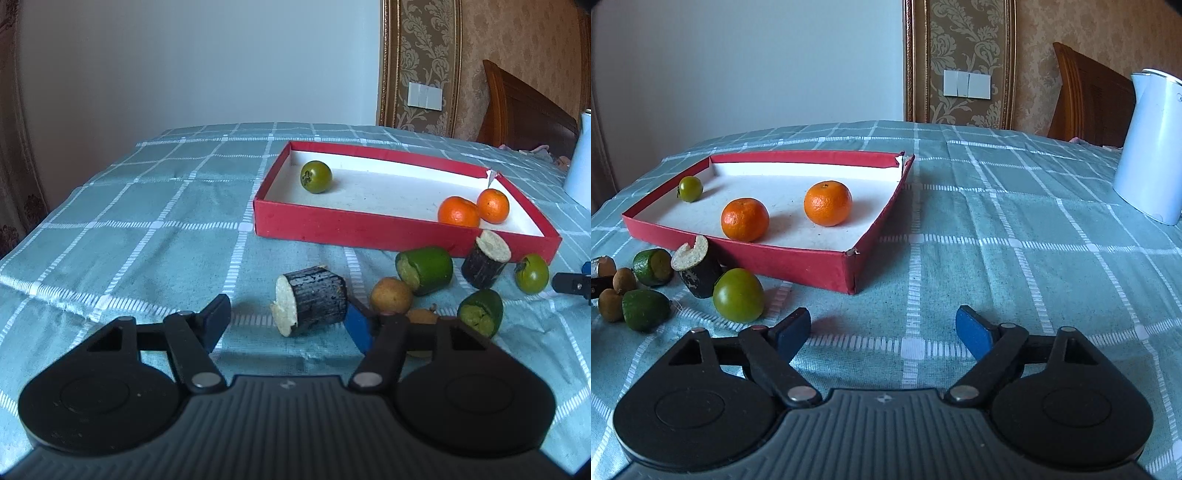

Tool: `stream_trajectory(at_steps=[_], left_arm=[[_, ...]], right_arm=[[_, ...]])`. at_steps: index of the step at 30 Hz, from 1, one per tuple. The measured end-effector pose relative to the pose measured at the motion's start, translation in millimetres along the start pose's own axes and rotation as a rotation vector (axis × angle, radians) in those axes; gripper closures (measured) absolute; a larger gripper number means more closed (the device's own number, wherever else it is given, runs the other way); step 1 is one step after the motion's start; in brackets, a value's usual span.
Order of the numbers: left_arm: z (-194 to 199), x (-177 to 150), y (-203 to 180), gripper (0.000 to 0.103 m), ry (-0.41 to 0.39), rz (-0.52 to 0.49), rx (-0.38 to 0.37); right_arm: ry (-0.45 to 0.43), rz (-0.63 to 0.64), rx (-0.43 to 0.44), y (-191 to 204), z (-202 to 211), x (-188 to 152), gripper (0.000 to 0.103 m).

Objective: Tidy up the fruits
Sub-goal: 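Withdraw the right gripper and move the left gripper toward the dark cylinder, then grasp the dark wood cylinder with the left gripper and lift it over the tray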

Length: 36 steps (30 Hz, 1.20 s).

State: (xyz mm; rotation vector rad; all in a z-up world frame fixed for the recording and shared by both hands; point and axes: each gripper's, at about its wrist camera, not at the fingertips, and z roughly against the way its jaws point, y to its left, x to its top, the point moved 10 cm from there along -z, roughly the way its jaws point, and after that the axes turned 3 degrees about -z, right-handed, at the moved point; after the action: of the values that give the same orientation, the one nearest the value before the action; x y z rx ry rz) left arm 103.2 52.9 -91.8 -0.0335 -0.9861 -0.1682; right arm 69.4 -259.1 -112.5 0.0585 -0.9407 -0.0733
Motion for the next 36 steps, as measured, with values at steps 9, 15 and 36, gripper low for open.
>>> stream_trajectory(at_steps=[9, 15, 36], left_arm=[[4, 1, -10, 0.064, -0.017, -0.007, -0.038], [4, 10, -12, 0.064, -0.017, -0.014, -0.061], [-58, 103, -30, 0.064, -0.047, -0.088, -0.075]], right_arm=[[0.006, 0.009, 0.002, 2, -1, 0, 0.013], [0.006, 0.009, 0.002, 2, -1, 0, 0.013], [0.006, 0.009, 0.003, 2, 0, 0, 0.013]])
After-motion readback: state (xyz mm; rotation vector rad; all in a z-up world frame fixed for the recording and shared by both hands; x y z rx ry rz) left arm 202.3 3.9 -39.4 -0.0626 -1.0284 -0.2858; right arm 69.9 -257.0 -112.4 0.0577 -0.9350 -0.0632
